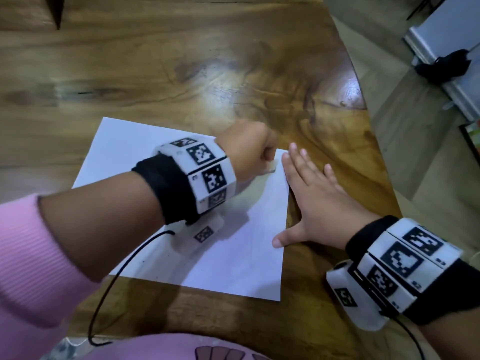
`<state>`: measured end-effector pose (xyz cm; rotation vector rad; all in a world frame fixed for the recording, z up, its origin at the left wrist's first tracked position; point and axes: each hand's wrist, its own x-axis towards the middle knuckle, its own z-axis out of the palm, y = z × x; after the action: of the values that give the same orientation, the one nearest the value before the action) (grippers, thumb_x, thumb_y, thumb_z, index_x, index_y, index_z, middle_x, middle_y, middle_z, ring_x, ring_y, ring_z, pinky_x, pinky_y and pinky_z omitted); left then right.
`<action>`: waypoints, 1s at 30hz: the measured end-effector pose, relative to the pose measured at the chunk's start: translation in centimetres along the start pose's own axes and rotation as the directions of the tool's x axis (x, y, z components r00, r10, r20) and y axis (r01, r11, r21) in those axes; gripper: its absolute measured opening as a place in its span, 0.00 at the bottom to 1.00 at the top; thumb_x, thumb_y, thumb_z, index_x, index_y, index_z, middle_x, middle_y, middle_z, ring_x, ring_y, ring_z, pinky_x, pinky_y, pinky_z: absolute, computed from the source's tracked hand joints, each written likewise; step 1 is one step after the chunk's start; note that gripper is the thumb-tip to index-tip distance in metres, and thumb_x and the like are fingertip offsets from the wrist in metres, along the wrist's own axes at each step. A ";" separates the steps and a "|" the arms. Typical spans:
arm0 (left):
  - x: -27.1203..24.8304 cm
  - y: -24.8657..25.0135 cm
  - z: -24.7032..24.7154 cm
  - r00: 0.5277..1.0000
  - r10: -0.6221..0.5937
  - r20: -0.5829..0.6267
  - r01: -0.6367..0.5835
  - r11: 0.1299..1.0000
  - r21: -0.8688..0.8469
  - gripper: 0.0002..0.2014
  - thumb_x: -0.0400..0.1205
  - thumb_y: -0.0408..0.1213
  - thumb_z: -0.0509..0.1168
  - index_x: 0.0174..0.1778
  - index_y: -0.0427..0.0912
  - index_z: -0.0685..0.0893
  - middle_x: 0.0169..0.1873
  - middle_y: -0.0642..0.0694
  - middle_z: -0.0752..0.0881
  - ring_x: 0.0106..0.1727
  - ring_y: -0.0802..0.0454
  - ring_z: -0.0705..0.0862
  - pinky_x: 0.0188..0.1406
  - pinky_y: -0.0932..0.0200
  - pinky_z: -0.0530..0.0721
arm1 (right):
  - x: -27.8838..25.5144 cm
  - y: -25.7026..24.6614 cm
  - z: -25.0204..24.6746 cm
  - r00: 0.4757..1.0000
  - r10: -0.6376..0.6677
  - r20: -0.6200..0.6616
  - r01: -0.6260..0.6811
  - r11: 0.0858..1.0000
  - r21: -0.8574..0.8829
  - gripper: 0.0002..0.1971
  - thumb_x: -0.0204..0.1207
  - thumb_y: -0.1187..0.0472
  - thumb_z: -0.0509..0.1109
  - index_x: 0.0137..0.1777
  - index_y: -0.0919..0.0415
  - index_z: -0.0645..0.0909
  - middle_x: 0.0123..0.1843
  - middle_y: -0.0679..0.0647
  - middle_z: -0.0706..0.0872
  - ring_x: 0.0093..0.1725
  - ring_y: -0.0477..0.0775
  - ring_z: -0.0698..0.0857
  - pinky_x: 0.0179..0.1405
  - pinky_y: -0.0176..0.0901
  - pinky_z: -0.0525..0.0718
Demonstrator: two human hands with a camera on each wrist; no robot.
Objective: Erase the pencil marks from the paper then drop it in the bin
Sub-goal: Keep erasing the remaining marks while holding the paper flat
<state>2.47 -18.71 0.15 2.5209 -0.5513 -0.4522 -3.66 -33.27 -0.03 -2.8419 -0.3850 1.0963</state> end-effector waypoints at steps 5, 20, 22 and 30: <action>-4.0 -0.3 0.6 0.941 0.123 0.315 -0.159 0.983 0.092 0.02 0.73 0.38 0.69 0.37 0.43 0.85 0.31 0.53 0.81 0.36 0.54 0.77 0.35 0.64 0.70 | -0.1 0.0 0.0 1.000 -0.007 -0.002 0.007 1.000 0.004 0.73 0.54 0.30 0.76 0.78 0.57 0.22 0.77 0.48 0.16 0.77 0.46 0.22 0.81 0.56 0.33; -5.5 0.2 2.0 0.929 0.212 0.303 -0.238 0.970 0.050 0.04 0.74 0.34 0.65 0.34 0.42 0.82 0.34 0.46 0.81 0.37 0.49 0.76 0.38 0.59 0.71 | -0.1 0.0 0.0 1.000 -0.007 0.005 0.007 1.000 0.011 0.73 0.54 0.31 0.76 0.78 0.57 0.22 0.77 0.49 0.17 0.77 0.46 0.22 0.80 0.56 0.32; -3.3 0.4 1.4 0.963 0.179 0.200 -0.198 0.977 0.078 0.03 0.74 0.34 0.64 0.35 0.44 0.82 0.33 0.48 0.78 0.38 0.47 0.76 0.36 0.60 0.66 | -0.1 0.0 0.0 1.000 -0.010 0.002 0.010 1.000 0.008 0.72 0.54 0.31 0.76 0.78 0.57 0.22 0.77 0.49 0.17 0.76 0.45 0.22 0.80 0.56 0.32; -4.8 0.4 1.4 0.969 0.141 0.201 -0.158 0.985 0.069 0.08 0.73 0.32 0.63 0.28 0.42 0.75 0.33 0.43 0.78 0.37 0.44 0.75 0.37 0.56 0.69 | -0.1 -0.1 -0.1 1.000 0.002 0.013 -0.002 1.000 -0.004 0.73 0.54 0.31 0.76 0.78 0.58 0.21 0.77 0.50 0.16 0.75 0.44 0.21 0.80 0.56 0.32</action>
<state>-2.36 -17.36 0.23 2.5063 -0.8457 -0.6359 -3.65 -33.16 0.12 -2.8408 -0.3862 1.1163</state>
